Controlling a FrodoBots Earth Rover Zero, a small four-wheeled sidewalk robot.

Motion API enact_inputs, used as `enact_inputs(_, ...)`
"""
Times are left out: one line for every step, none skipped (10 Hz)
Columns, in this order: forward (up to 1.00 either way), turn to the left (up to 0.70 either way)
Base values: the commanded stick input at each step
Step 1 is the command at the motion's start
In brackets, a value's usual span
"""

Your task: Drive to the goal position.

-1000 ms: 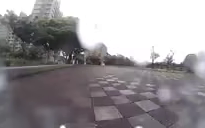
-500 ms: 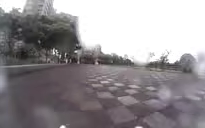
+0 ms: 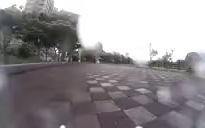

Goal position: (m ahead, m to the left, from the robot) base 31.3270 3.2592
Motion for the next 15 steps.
enact_inputs(1.00, 0.00)
enact_inputs(1.00, 0.00)
enact_inputs(1.00, 0.00)
enact_inputs(1.00, 0.00)
enact_inputs(1.00, 0.00)
enact_inputs(1.00, 0.00)
enact_inputs(1.00, 0.00)
enact_inputs(1.00, 0.00)
enact_inputs(1.00, 0.00)
enact_inputs(1.00, 0.00)
enact_inputs(1.00, 0.00)
enact_inputs(1.00, 0.00)
enact_inputs(1.00, 0.00)
enact_inputs(1.00, 0.00)
enact_inputs(1.00, 0.00)
